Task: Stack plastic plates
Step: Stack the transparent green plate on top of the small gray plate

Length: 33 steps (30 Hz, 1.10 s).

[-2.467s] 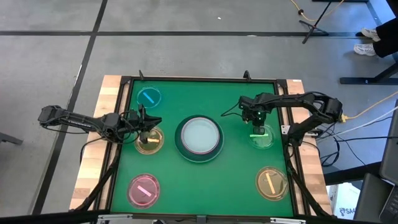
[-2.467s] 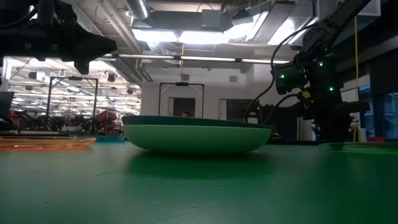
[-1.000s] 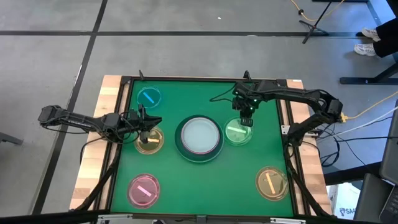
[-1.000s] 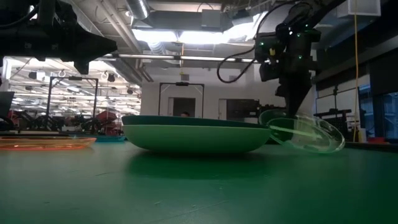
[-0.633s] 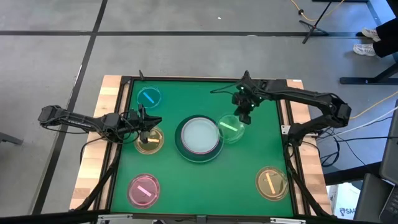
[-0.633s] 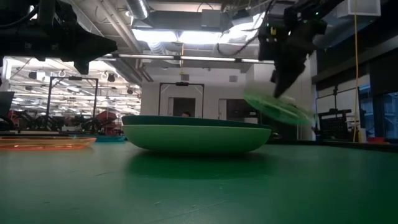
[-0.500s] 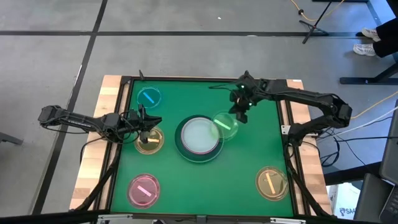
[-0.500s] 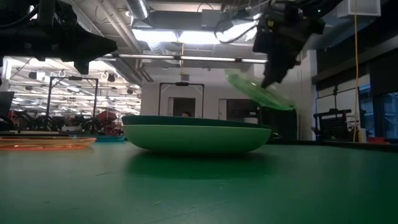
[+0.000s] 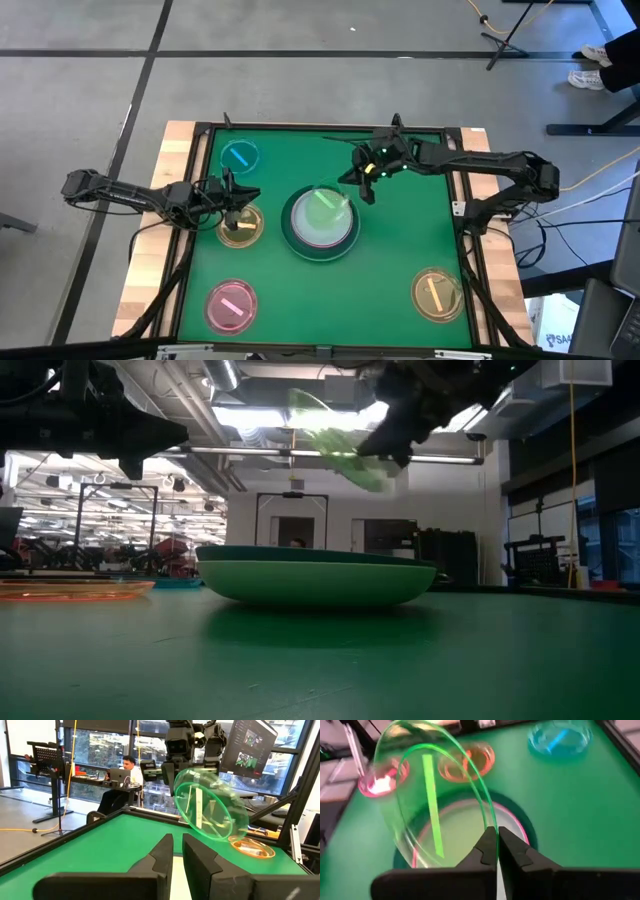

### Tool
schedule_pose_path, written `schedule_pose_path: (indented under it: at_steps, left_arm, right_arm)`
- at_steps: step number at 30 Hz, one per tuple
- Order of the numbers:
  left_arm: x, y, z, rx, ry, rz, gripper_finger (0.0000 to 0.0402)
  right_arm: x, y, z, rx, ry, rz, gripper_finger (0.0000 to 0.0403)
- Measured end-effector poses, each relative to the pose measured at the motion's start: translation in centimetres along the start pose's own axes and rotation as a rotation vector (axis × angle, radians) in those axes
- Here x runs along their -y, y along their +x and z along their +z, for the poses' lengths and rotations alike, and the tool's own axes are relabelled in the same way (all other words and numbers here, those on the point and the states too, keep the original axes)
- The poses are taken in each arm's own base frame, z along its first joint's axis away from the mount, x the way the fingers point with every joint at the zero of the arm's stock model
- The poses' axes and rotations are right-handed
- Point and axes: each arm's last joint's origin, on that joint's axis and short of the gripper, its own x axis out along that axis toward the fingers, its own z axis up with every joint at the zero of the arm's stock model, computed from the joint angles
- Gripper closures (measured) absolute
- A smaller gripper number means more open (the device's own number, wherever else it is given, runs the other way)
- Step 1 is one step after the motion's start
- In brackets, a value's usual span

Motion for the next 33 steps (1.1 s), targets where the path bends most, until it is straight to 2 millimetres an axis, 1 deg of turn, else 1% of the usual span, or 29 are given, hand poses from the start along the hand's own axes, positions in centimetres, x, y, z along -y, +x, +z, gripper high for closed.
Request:
schedule_pose_path:
  at_steps: [6,10,14,25,33]
  left_arm:
    - [0.0,0.0,0.0,0.003,-0.003,-0.009,0.0367]
    - [0.0,0.0,0.0,0.003,-0.003,-0.010,0.0367]
    - [0.0,0.0,0.1,0.007,-0.005,-0.011,0.0367]
    - [0.0,0.0,0.1,0.007,0.000,-0.012,0.0367]
    - [0.0,0.0,0.1,0.006,0.002,-0.012,0.0367]
  right_arm:
    - [-0.3,3.0,0.0,0.048,0.039,0.004,0.0402]
    - [-0.1,5.1,-0.3,0.078,0.082,-0.007,0.0402]
    - [0.5,6.7,-0.8,0.093,0.112,-0.003,0.0402]
    - [1.5,9.5,-2.4,0.065,0.171,-0.006,0.0402]
    - [1.8,10.5,-3.2,0.045,0.210,-0.006,0.0402]
